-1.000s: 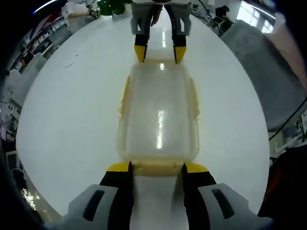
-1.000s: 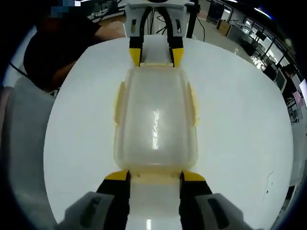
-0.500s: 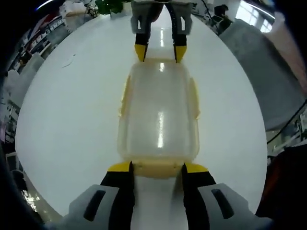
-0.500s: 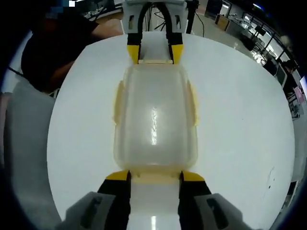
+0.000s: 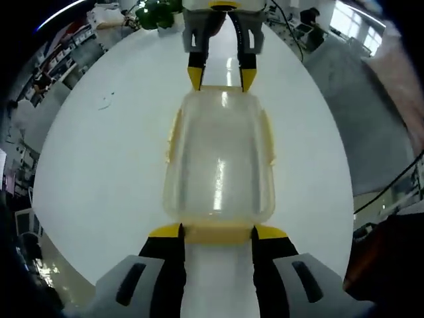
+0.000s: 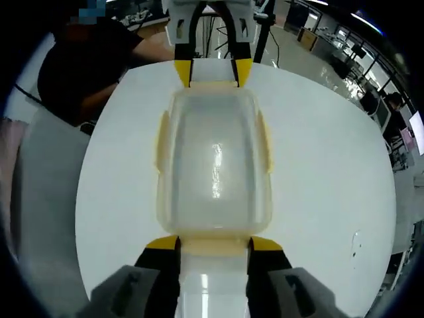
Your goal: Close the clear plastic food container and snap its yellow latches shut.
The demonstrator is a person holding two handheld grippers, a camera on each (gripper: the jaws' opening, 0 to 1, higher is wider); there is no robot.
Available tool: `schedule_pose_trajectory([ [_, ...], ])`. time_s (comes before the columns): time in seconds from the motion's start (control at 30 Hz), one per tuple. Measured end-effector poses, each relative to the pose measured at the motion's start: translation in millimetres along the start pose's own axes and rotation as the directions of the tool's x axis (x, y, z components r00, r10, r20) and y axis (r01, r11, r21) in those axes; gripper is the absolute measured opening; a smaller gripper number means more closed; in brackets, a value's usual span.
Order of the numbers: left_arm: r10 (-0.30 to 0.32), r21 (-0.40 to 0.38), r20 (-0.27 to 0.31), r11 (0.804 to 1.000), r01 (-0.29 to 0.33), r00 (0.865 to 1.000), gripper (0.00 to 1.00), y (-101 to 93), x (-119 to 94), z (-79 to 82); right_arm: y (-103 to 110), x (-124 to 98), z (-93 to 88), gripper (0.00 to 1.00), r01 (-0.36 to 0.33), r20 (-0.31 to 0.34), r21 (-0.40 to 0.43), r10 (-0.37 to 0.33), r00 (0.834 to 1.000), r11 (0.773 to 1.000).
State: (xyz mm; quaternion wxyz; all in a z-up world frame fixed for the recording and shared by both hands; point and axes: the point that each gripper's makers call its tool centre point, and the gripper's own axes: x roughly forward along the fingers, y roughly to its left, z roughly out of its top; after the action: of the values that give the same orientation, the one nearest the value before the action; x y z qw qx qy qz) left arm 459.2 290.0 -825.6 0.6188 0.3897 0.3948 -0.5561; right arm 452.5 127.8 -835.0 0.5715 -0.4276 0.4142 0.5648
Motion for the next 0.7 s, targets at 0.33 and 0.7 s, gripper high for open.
schedule_pose_trajectory([
  [0.33,0.029,-0.009,0.023,1.0,-0.029,0.999,0.36,-12.6,-14.3,20.0,8.9,-33.3,-4.0,0.36,0.016,0.013,-0.031,-0.015,1.0,0.999],
  [0.7,0.012,-0.028,0.053,1.0,-0.011,0.999,0.36,-27.0,-19.8,46.7,18.3,-51.3,-23.1,0.36,0.024,0.001,-0.055,-0.024,1.0,0.998],
])
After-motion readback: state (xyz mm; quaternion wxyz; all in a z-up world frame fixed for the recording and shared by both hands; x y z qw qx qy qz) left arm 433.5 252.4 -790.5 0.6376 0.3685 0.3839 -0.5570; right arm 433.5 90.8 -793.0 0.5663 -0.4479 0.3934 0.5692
